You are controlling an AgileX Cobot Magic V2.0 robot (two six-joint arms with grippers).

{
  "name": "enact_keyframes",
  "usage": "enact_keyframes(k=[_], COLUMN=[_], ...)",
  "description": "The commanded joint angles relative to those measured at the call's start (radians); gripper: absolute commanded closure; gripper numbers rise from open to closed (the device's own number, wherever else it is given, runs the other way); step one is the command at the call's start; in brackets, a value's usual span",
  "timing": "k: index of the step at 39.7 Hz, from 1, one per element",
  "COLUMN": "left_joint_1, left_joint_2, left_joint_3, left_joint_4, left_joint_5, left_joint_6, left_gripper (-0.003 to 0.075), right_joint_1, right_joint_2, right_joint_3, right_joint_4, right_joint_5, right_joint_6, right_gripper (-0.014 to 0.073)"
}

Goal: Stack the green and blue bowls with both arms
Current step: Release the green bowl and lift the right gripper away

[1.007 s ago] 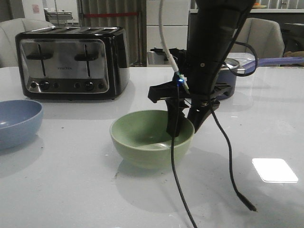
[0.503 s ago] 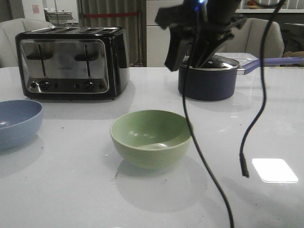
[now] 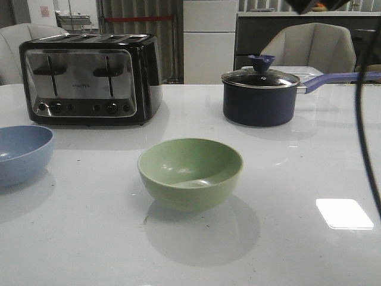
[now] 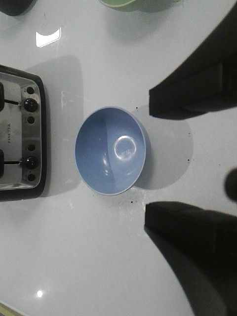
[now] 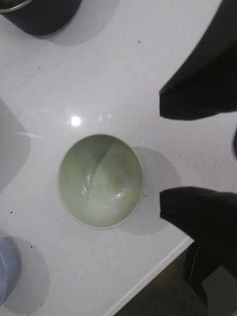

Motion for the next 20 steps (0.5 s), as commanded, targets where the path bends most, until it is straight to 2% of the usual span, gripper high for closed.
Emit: enact_keyframes(k=[1, 20], left_joint_1=[-0.009, -0.009], left_joint_2=[0.005, 0.005], left_joint_3=[-0.029, -0.029], left_joint_4=[-0.010, -0.010], left_joint_5=[-0.074, -0.063], left_joint_6=[-0.004, -0.004], left_gripper=[0.0286, 0.0286], right_joint_1=[-0.001, -0.001], right_joint_2=[-0.118, -0.472], right_joint_3=[0.033, 0.266], right_joint_4=[0.006, 0.015], right_joint_5=[-0.035, 0.028], right_joint_6=[-0.010, -0.010], right_gripper=[0.0158, 0.0158])
